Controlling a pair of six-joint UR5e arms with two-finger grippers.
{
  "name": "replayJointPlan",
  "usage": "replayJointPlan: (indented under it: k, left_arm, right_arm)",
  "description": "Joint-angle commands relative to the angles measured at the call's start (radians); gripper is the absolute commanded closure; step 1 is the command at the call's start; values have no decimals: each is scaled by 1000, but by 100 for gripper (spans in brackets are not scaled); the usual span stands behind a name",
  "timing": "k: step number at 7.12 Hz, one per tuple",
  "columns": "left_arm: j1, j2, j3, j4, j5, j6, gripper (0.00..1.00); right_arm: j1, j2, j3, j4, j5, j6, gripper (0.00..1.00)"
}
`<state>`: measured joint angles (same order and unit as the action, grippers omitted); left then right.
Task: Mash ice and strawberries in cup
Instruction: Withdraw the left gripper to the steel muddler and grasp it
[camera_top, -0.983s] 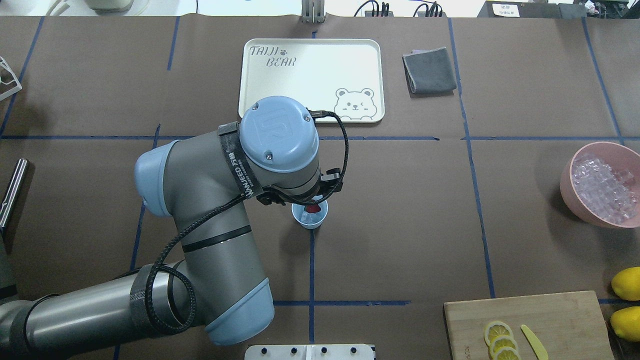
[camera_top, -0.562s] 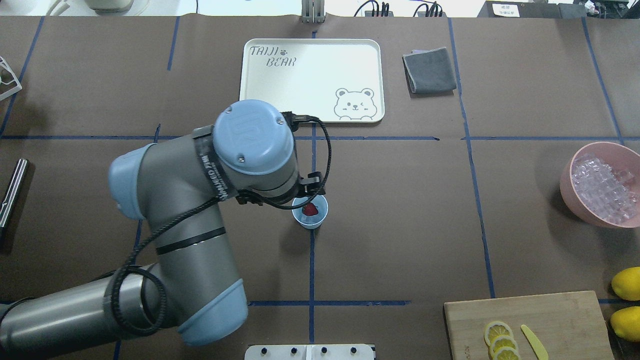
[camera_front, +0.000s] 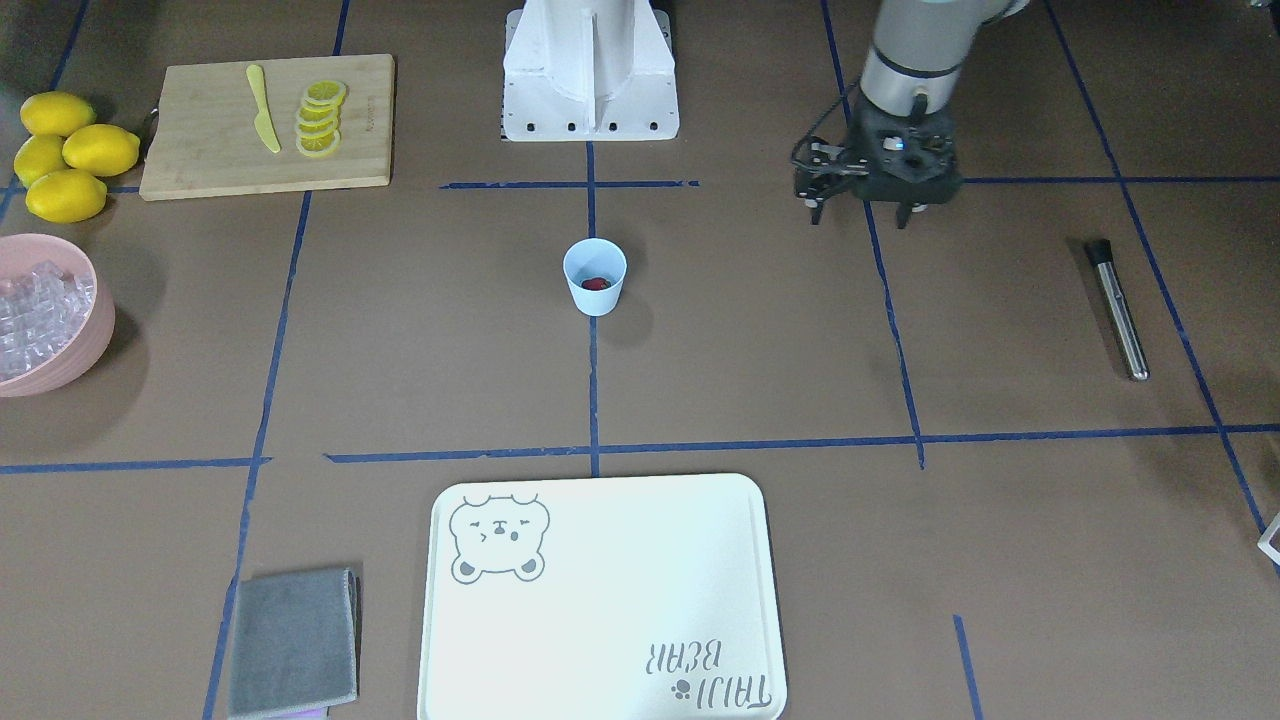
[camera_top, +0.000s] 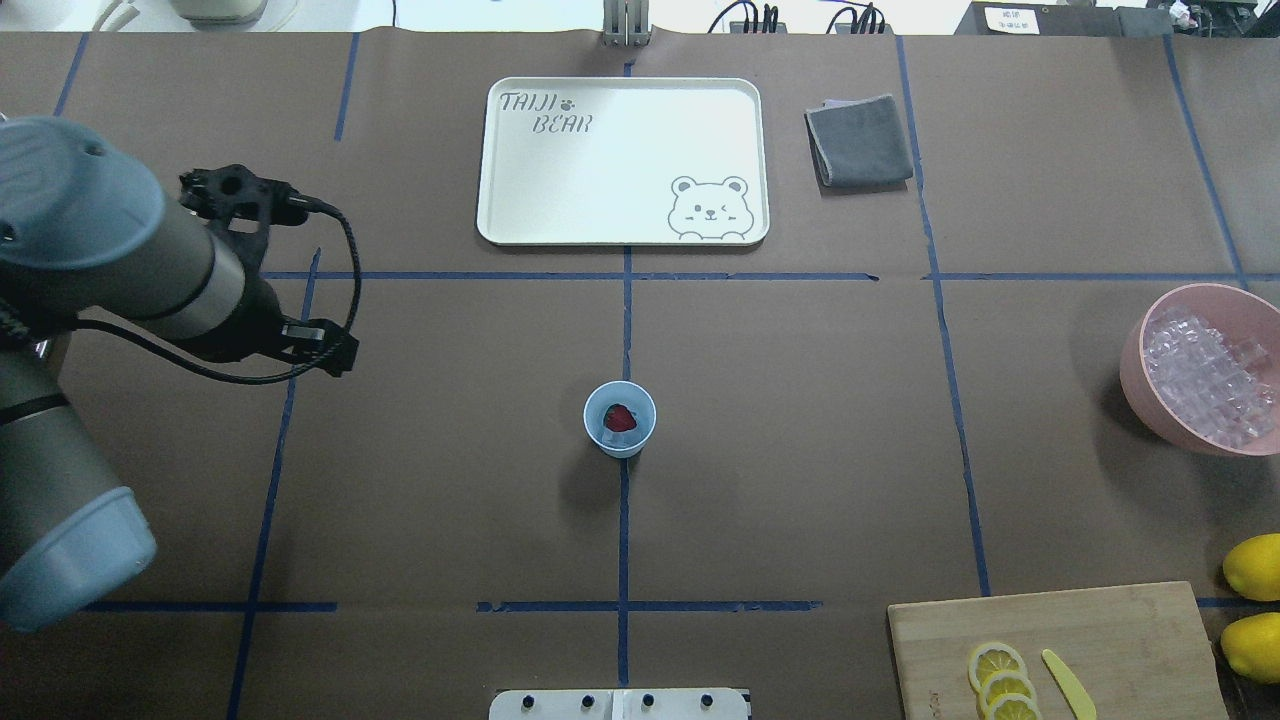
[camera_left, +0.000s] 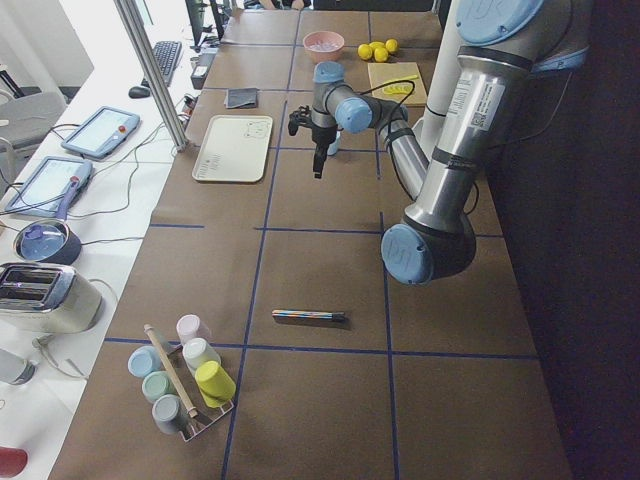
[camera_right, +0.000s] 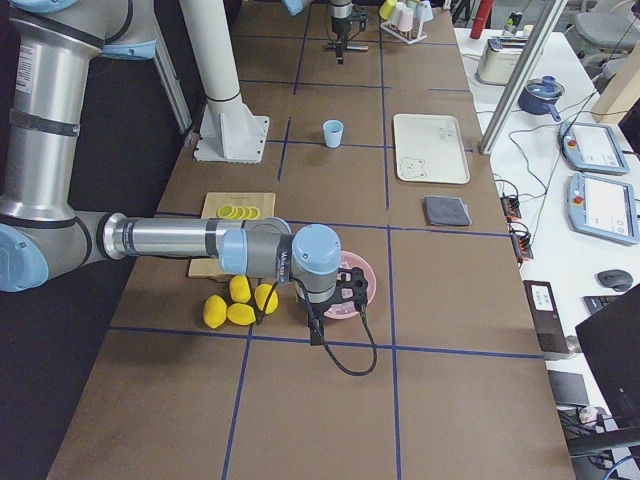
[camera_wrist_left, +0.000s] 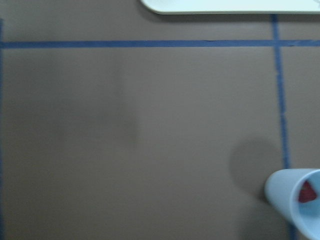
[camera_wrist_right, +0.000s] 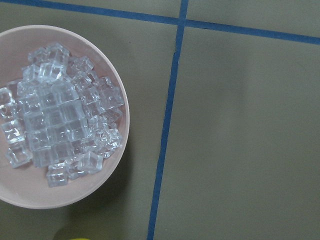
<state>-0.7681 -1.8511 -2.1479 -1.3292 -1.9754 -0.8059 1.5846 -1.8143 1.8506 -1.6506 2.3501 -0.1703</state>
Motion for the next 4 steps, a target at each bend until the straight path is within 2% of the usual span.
replayJointPlan:
  k: [1,3,4]
  left_arm:
    - [-204,154,5,-8,-139,286,1]
    - [-371,229,51,-16,-236,458,0]
    - [-483,249,119,-16,-293,607,0]
  right_arm:
    - [0,0,-1,0,0,0,0]
    - [0,1,-1,0,0,0,0]
    - [0,1,-1,0,0,0,0]
